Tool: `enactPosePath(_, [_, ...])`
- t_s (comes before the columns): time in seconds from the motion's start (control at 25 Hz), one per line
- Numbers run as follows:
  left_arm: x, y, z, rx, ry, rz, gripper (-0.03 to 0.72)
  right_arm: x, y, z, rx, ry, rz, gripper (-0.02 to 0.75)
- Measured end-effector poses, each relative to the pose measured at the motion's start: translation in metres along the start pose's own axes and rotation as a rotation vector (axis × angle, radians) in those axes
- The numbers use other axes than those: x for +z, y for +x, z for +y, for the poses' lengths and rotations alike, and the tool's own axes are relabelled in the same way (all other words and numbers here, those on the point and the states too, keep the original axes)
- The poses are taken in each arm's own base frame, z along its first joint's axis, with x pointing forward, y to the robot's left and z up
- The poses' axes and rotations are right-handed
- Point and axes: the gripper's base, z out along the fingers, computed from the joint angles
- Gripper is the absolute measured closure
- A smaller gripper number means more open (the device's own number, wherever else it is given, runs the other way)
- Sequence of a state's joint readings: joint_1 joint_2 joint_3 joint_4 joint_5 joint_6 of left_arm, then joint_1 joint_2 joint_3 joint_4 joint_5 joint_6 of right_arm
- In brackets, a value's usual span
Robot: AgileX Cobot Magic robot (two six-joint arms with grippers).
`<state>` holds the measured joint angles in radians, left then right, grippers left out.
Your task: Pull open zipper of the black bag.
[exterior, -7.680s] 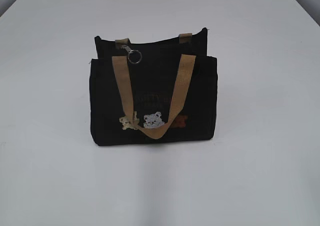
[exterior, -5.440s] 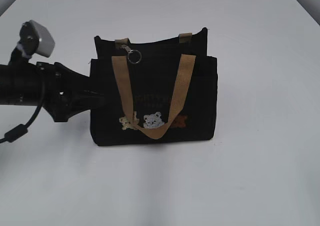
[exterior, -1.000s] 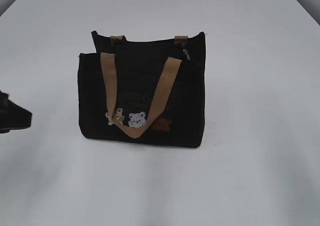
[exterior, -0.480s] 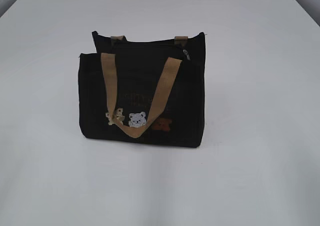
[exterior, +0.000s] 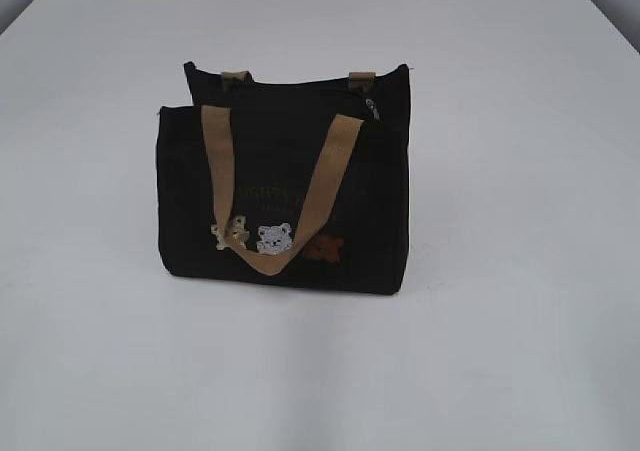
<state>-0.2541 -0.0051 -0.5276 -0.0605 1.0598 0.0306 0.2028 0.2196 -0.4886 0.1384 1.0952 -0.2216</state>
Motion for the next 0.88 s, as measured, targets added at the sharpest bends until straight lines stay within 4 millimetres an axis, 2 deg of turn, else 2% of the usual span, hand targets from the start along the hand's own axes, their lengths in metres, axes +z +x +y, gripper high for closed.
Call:
enactPosePath(0.32, [0.000, 0.000, 0.000, 0.000, 0.001, -0.002, 0.406, -0.025, 0.019, 0.006, -0.027, 0.034, -0.210, 0.407])
enactPosePath(0.76, [-0.001, 0.000, 0.000, -0.002, -0.001, -0.003, 0.429, -0.026, 0.021, 0.007, -0.023, 0.031, -0.217, 0.429])
enactPosePath(0.88, [0.000, 0.000, -0.001, -0.028, -0.058, -0.005, 0.429, -0.025, 0.020, 0.007, -0.002, 0.053, -0.216, 0.429])
